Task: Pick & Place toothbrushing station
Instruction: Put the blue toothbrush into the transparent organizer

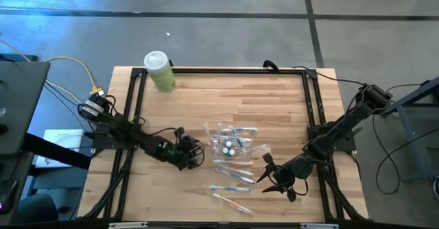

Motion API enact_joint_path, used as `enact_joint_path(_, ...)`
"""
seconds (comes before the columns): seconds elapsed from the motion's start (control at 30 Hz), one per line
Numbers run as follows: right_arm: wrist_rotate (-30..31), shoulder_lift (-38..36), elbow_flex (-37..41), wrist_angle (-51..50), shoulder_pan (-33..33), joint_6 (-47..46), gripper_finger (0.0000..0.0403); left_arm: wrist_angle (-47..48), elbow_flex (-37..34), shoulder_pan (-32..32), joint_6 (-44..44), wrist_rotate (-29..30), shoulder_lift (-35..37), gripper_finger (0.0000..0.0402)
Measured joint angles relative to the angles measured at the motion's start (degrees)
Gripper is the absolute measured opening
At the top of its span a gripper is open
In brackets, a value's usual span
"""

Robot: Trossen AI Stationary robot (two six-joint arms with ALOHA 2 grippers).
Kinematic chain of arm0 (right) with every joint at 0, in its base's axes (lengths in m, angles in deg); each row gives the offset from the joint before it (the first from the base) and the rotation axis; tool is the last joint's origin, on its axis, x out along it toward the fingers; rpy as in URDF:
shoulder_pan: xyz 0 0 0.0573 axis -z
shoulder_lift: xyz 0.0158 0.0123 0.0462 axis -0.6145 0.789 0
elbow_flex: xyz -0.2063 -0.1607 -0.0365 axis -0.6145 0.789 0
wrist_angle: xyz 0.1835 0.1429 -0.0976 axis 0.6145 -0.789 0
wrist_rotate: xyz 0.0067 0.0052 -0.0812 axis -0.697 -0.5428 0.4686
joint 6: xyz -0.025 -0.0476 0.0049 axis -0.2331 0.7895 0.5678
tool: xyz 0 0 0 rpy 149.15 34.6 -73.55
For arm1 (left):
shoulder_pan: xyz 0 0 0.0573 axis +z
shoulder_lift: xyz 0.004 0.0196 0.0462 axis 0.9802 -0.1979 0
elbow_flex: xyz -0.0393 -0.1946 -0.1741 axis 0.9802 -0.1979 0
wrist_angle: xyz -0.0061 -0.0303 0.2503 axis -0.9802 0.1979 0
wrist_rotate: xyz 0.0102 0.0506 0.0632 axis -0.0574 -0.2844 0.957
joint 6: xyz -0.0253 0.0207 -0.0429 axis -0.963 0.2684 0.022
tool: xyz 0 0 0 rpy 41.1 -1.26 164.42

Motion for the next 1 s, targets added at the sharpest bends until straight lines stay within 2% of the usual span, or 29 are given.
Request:
enact_joint_path(0.47, 0.02, 0.00, 0.00, 0.26, 0.00, 0.15, 0.0174, -2.85, -0.11, 2.66, 0.35, 0.00, -4.83, 0.0138)
enact_joint_path(0.87, 0.02, 0.00, 0.00, -0.08, 0.00, 0.15, 0.0174, -4.12, -0.46, -1.53, -0.25, 2.82, -5.94, 0.0138)
enact_joint_path(1.0, 0.03, 0.00, 0.00, -0.08, 0.00, 0.26, 0.0174, -4.41, -0.72, -1.79, 0.29, 5.40, -5.94, 0.0138)
